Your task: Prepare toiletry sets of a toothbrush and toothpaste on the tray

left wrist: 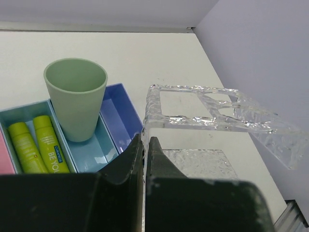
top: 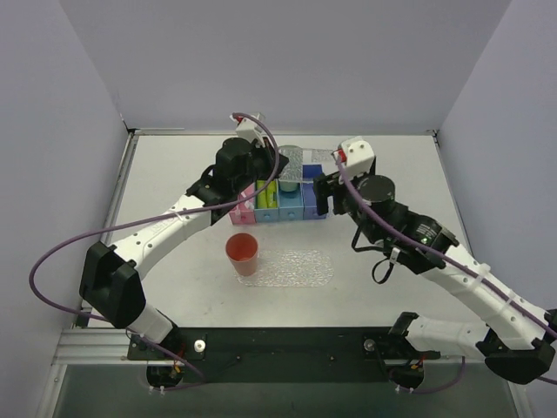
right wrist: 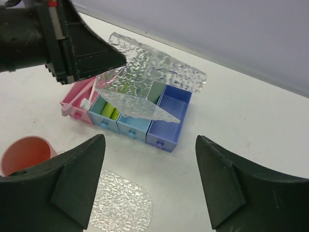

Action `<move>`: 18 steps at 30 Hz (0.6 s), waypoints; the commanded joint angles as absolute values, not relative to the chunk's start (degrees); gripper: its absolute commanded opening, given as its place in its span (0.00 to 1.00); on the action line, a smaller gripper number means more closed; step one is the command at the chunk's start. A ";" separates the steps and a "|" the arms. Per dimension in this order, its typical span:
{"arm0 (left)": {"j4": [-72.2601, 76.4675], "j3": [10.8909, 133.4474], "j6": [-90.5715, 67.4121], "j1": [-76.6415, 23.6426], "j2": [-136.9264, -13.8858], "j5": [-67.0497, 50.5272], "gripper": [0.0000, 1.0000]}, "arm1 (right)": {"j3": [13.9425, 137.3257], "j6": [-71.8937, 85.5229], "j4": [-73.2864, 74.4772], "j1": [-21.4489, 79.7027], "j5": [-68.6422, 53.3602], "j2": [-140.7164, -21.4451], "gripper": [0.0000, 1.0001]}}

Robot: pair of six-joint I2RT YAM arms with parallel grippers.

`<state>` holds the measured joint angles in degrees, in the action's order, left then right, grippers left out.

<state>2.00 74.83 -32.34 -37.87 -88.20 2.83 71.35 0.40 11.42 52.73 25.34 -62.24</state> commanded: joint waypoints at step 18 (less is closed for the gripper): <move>11.43 60.82 2.63 -39.90 -73.57 -28.56 0.00 | 87.81 25.13 39.55 17.31 -45.00 -72.60 0.42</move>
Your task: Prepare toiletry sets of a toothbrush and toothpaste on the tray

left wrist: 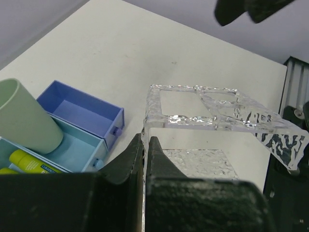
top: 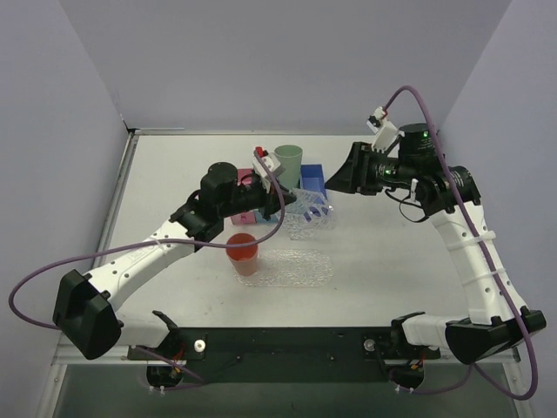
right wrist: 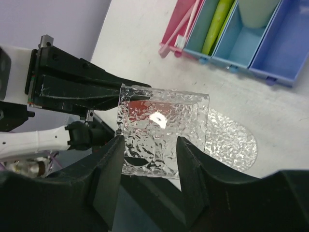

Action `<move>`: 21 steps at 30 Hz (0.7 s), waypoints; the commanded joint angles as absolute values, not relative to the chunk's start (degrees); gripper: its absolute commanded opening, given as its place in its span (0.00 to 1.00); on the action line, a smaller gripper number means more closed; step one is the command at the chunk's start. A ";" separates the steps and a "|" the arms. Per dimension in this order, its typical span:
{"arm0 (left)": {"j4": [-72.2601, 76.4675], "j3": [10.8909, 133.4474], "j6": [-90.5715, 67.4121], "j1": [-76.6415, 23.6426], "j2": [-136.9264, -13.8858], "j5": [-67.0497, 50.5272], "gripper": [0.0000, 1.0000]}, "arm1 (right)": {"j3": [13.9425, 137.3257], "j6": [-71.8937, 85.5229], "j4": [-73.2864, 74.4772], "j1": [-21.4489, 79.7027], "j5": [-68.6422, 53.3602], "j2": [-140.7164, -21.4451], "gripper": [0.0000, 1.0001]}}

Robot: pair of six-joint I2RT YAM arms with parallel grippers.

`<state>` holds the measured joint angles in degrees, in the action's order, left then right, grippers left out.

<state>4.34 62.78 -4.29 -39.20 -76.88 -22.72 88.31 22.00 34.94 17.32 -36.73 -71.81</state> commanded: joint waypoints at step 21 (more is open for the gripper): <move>12.13 56.43 6.68 -45.00 -69.96 -19.07 0.00 | 74.18 28.39 42.54 21.97 -40.08 -67.68 0.35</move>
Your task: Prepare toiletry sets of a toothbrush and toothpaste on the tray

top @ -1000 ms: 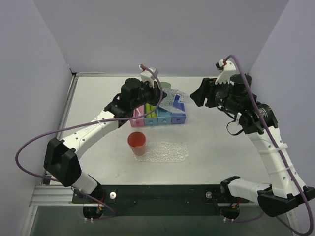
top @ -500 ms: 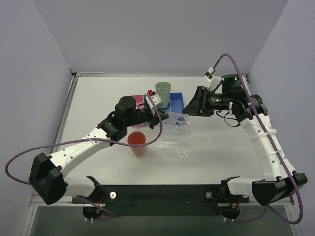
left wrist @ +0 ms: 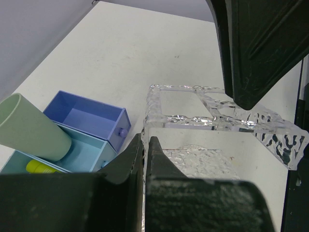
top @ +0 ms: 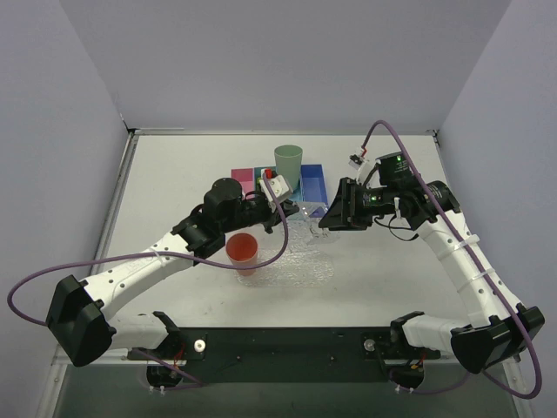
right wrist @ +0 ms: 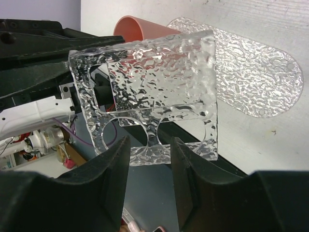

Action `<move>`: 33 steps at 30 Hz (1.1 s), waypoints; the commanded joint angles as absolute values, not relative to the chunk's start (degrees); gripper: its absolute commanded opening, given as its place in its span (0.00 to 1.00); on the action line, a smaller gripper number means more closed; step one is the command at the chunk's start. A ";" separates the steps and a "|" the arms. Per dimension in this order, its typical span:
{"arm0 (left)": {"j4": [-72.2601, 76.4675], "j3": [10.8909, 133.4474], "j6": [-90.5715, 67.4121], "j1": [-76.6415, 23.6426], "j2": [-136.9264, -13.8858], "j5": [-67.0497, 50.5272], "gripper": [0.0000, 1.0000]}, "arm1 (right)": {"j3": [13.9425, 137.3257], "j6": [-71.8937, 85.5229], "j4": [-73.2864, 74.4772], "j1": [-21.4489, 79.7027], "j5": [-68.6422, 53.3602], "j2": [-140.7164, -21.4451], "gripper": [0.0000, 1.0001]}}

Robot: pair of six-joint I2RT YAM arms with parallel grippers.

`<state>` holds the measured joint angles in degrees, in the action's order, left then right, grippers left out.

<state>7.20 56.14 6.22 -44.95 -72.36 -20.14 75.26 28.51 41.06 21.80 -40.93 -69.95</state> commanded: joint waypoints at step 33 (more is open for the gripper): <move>18.72 52.56 3.16 -45.00 -67.85 -21.53 0.00 | 68.73 32.34 38.32 27.51 -39.55 -70.66 0.29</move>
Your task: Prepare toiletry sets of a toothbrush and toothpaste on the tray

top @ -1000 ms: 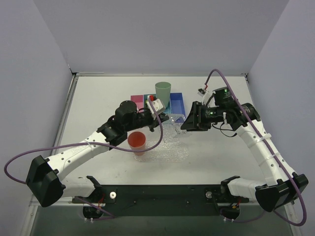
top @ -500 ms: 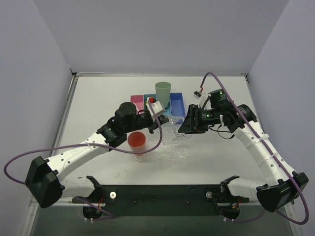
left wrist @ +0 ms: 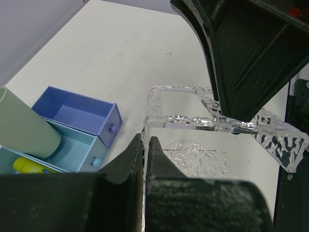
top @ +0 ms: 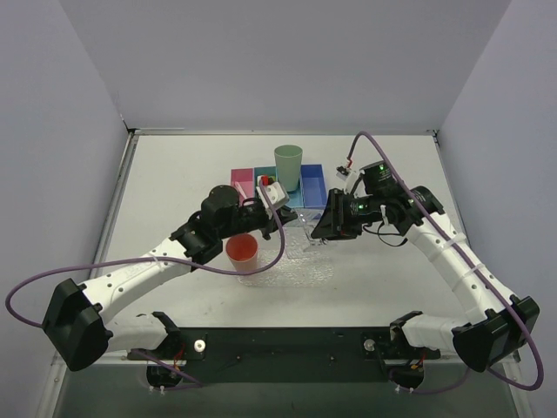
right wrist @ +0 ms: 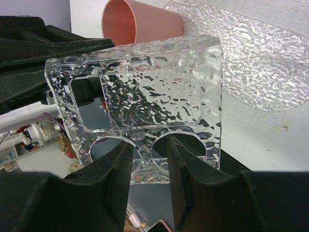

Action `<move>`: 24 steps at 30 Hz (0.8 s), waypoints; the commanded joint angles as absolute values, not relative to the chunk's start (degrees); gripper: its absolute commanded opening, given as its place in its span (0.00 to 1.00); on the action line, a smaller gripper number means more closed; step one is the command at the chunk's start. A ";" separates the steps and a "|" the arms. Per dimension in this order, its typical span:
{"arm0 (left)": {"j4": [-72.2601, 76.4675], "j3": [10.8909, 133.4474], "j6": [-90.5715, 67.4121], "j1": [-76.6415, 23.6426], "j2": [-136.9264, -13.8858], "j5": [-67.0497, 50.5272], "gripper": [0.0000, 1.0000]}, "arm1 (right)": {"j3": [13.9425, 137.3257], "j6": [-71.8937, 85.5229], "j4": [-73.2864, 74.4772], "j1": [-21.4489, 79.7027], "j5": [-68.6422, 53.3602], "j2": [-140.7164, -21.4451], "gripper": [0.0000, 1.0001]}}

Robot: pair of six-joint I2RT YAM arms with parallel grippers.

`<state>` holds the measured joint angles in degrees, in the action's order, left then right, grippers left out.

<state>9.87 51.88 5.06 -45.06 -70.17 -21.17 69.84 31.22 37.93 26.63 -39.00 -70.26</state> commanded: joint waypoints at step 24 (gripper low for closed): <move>14.24 55.11 1.05 -45.00 -69.43 -16.79 0.71 | 65.57 32.17 36.65 25.84 -21.63 -62.14 0.00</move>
<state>11.79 51.86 0.80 -45.01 -70.19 -17.34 66.17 31.42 36.91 26.20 -26.83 -64.38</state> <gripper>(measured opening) 0.689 0.136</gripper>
